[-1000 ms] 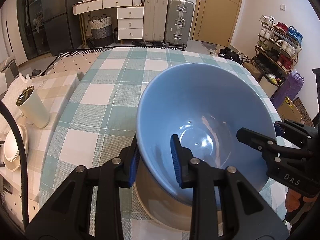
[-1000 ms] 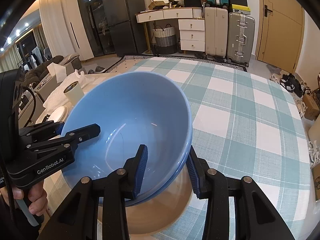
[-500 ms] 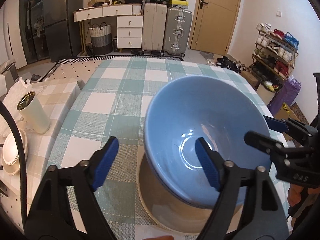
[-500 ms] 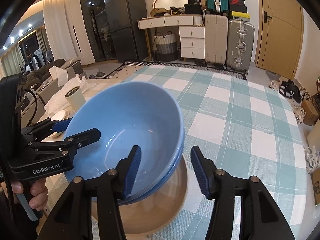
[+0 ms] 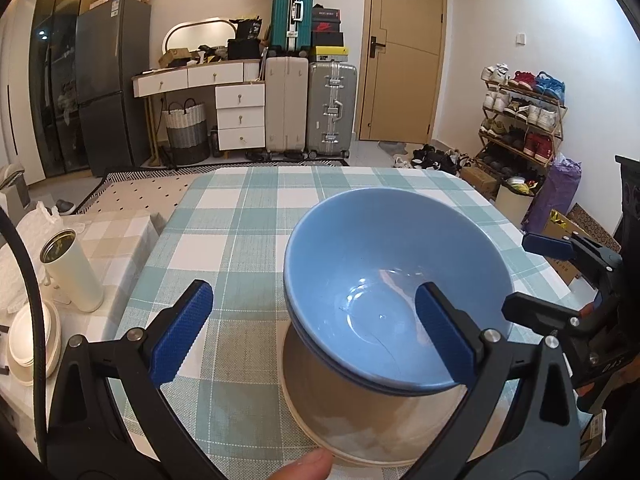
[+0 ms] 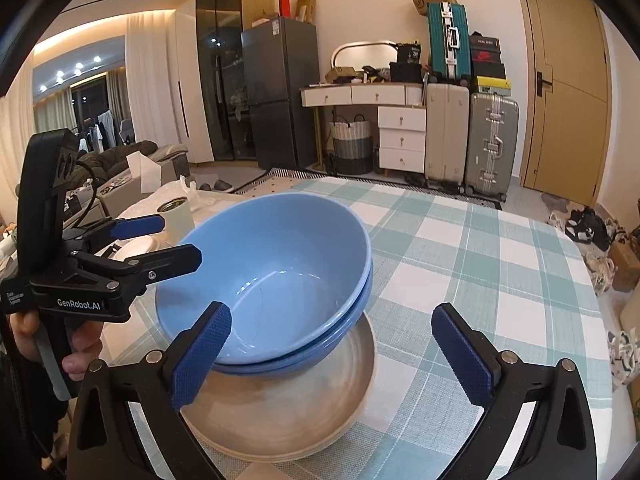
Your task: Organize plates and bowls
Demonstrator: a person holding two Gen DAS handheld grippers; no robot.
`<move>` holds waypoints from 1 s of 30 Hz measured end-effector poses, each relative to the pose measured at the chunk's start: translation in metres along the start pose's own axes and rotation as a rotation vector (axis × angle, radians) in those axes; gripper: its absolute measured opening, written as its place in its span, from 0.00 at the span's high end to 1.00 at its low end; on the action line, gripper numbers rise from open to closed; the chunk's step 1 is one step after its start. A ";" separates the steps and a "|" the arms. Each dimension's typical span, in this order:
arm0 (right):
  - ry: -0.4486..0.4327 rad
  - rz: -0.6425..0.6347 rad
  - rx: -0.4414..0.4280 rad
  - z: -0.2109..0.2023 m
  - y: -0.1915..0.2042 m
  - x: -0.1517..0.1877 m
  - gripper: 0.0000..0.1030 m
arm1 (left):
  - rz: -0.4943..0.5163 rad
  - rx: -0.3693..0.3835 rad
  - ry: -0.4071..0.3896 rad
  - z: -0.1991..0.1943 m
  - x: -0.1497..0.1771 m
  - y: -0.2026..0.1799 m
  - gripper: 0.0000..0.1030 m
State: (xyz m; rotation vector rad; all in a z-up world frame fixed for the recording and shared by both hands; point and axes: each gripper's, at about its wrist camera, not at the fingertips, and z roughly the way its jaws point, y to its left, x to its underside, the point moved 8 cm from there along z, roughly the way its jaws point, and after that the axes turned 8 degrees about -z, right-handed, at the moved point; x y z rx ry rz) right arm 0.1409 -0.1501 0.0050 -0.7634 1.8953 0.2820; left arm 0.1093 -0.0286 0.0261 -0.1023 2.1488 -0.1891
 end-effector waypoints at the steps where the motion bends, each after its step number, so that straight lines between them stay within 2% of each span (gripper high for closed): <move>1: -0.012 0.000 0.001 -0.003 0.000 0.000 0.01 | 0.001 0.007 -0.008 -0.003 0.001 0.000 0.02; 11: -0.083 0.014 -0.005 -0.021 0.003 0.013 0.01 | -0.011 0.031 -0.102 -0.032 0.016 0.013 0.02; 19: -0.093 0.003 0.003 -0.026 0.011 0.029 0.01 | -0.008 0.074 -0.153 -0.046 0.029 0.022 0.02; 23: -0.106 -0.006 0.005 -0.031 0.016 0.037 0.01 | 0.037 0.077 -0.139 -0.045 0.041 0.020 0.02; 30: -0.108 0.003 0.008 -0.036 0.018 0.048 0.01 | 0.036 0.089 -0.145 -0.046 0.054 0.015 0.02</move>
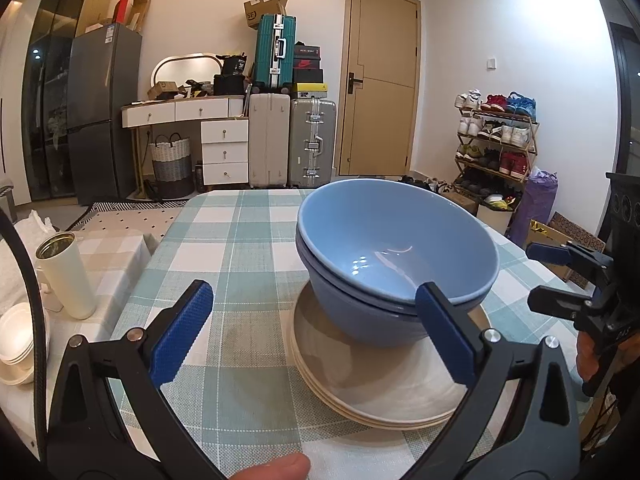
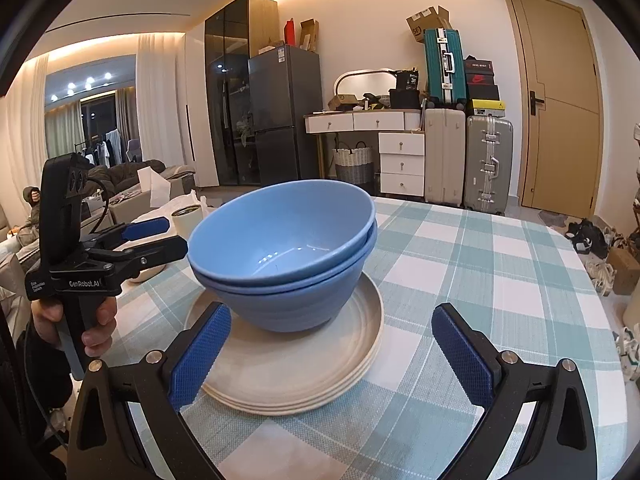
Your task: Organize plates and bowls
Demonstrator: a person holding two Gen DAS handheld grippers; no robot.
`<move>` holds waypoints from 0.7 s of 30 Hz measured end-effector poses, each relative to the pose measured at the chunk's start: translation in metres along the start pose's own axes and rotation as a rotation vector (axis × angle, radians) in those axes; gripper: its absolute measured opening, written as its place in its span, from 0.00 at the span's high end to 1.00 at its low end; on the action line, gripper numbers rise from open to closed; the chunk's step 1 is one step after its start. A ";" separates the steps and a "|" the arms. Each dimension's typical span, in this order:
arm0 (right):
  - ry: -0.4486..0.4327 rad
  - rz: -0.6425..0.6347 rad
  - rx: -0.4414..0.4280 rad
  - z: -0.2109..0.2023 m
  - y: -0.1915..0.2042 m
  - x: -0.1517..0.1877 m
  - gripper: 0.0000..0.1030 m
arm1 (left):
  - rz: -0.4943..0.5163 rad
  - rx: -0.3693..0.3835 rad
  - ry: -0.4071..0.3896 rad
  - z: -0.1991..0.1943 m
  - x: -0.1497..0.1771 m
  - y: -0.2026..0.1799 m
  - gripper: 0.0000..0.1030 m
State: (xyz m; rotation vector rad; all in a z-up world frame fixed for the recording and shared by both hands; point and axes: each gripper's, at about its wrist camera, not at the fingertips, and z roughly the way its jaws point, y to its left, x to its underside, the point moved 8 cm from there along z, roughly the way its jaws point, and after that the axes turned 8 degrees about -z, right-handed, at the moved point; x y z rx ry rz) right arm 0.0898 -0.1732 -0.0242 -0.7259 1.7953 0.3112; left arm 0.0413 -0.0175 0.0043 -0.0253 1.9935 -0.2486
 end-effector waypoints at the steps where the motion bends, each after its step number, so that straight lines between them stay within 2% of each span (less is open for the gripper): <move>1: -0.001 0.000 -0.001 -0.001 0.001 0.001 0.01 | 0.004 0.001 -0.005 -0.001 0.002 -0.001 0.02; 21: -0.021 -0.017 -0.005 -0.009 0.013 0.017 0.01 | 0.005 0.045 -0.010 0.001 0.020 -0.001 0.02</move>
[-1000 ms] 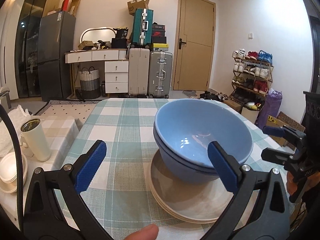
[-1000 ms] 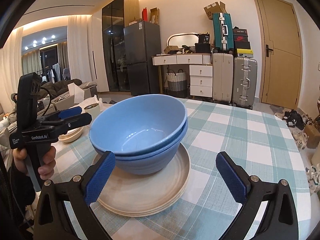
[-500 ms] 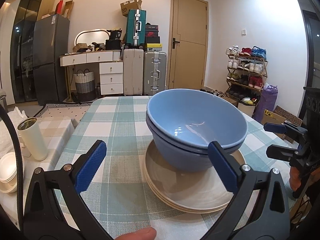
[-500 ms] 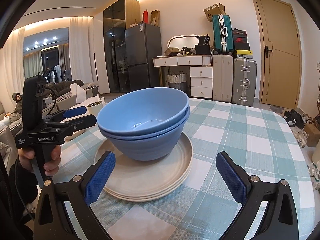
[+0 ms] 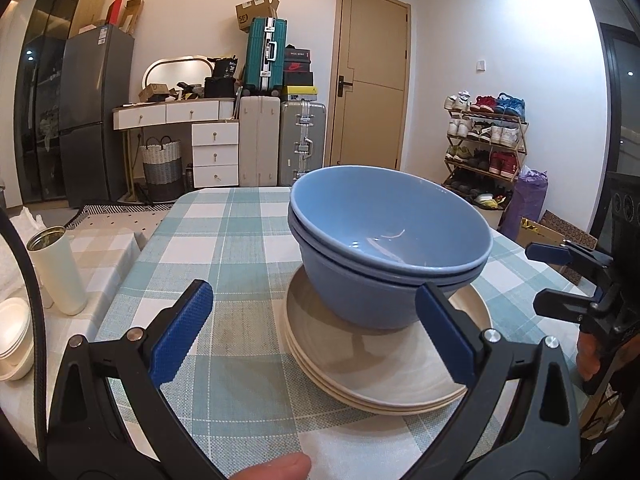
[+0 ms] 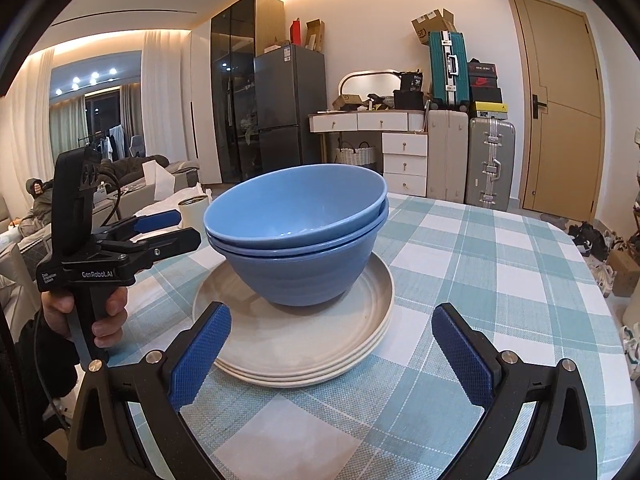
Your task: Organize plates and bowls
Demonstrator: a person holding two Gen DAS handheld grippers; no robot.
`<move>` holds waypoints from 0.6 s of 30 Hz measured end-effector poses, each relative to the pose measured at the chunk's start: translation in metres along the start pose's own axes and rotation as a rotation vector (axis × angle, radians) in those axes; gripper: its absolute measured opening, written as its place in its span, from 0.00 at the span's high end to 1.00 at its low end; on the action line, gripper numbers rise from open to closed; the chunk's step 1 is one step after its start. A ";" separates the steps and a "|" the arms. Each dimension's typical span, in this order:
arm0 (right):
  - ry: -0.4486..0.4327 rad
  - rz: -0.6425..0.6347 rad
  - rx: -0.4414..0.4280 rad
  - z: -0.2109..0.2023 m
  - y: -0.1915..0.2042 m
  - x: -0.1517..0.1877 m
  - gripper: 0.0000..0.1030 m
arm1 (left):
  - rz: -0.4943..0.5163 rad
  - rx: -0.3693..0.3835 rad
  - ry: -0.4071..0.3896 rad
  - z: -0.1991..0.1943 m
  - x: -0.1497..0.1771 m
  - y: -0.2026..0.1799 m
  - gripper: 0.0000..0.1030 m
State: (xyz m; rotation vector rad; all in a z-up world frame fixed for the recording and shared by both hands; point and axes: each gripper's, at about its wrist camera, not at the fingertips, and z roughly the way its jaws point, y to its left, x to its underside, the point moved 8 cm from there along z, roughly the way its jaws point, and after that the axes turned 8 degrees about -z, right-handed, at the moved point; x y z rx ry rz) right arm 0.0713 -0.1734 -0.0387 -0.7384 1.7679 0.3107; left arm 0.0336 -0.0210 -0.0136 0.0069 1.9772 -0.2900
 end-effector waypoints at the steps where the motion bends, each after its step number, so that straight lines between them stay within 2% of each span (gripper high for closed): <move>1: -0.002 -0.001 -0.001 0.000 0.000 0.000 0.01 | -0.002 0.004 -0.005 0.000 0.000 0.000 0.02; 7: -0.008 -0.014 0.001 -0.001 0.003 -0.001 0.01 | -0.005 0.021 -0.021 -0.003 -0.002 0.001 0.02; 12: 0.023 -0.021 -0.004 0.007 0.005 0.002 0.01 | -0.004 0.023 -0.025 -0.003 -0.002 0.002 0.02; 18: 0.008 -0.009 -0.004 0.004 0.002 0.002 0.01 | 0.007 0.022 -0.028 -0.005 -0.002 0.001 0.02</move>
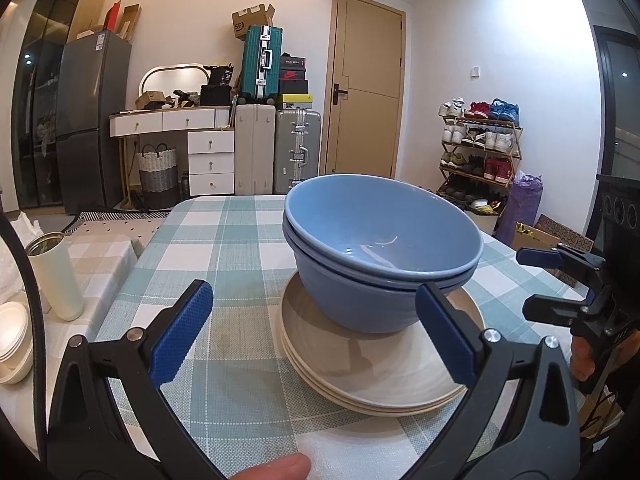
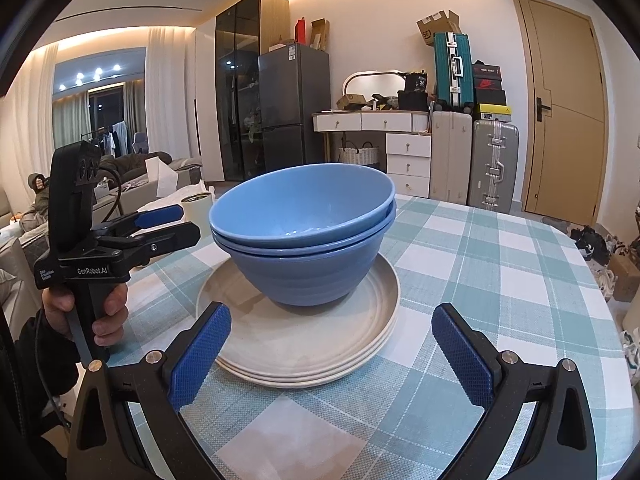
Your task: Organize plates and bowls
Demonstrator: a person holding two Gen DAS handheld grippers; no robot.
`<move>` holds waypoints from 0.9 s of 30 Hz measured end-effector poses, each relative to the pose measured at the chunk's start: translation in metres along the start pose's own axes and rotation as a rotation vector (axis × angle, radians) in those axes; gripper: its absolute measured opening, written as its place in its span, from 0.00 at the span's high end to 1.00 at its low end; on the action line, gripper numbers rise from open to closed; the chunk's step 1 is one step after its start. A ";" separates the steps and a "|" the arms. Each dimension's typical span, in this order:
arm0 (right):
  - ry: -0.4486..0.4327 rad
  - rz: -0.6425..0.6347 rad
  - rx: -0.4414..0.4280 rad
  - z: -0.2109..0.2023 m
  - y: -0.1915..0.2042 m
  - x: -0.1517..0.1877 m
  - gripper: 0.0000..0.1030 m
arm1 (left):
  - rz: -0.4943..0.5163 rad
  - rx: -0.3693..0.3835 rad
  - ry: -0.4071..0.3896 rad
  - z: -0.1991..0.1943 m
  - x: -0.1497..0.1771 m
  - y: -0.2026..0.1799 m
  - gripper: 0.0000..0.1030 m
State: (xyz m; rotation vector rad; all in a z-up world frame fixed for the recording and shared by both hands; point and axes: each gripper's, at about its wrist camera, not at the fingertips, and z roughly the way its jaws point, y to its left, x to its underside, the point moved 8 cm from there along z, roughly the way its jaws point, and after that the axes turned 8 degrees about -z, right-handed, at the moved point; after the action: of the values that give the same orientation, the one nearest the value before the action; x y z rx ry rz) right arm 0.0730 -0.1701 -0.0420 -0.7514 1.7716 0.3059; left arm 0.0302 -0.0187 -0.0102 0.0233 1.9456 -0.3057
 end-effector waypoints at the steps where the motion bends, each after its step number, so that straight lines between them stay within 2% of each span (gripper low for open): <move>1: -0.002 0.002 0.001 -0.001 -0.001 0.000 0.01 | -0.001 -0.001 0.000 0.000 0.000 0.000 0.02; 27: -0.003 -0.003 -0.003 -0.002 0.000 0.000 0.01 | 0.004 0.004 0.003 0.002 -0.001 -0.002 0.02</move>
State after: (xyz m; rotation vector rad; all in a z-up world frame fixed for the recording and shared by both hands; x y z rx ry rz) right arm 0.0714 -0.1708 -0.0417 -0.7556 1.7677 0.3079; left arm 0.0322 -0.0205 -0.0095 0.0302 1.9474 -0.3067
